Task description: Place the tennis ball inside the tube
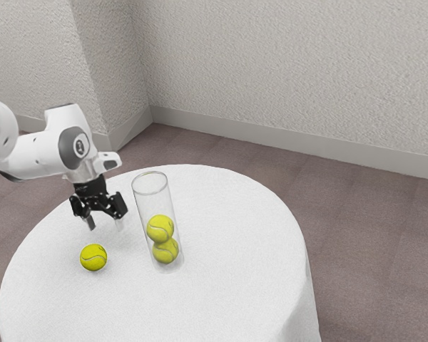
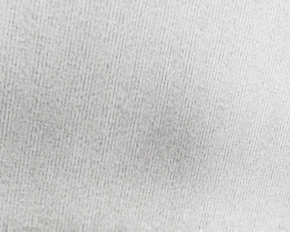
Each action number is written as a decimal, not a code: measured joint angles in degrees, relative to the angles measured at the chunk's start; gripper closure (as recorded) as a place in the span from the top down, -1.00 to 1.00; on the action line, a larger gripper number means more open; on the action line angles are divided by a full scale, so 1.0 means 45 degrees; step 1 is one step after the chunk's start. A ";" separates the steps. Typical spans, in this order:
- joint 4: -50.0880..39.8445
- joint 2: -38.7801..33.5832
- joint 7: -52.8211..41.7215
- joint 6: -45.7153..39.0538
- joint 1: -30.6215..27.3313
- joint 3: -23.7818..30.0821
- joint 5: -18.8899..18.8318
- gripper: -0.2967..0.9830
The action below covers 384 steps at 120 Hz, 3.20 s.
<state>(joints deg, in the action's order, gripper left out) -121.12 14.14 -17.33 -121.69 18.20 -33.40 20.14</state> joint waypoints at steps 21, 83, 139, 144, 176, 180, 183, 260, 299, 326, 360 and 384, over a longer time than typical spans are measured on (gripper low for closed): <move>-0.1002 -0.0580 0.0600 0.0274 0.2384 -0.2300 -0.0296 0.54; -0.2263 -0.0499 0.1575 0.0045 0.7488 -0.7746 -0.0310 0.53; -0.2350 0.0236 0.1285 -0.0935 0.5110 -0.5140 0.0823 0.53; -0.2348 0.0292 0.1217 -0.0990 0.5002 -0.4990 0.0984 0.53; -0.2394 0.0561 0.0824 -0.1166 0.4663 -0.4654 0.1626 0.53; -0.2399 0.0615 0.0775 -0.1174 0.4640 -0.4624 0.1703 0.54; -0.2401 0.0670 0.0737 -0.1179 0.4629 -0.4611 0.1774 0.54; -0.2239 0.0773 0.0160 -0.1217 0.4528 -0.4611 0.1989 -0.01; 0.1180 -0.0640 0.1050 0.0302 0.4880 -0.4908 -0.1774 -0.12; 0.4665 -0.0699 0.1907 0.2426 0.5002 -0.4890 -0.4277 -0.15; 0.5160 -0.0625 0.2670 0.3195 0.5353 -0.4259 -0.4994 -0.19; 0.5145 -0.0632 0.3040 0.2868 0.6626 -0.4365 -0.5101 -0.21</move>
<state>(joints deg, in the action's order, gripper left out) -97.97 11.30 -3.65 -108.79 48.02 -53.04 -2.82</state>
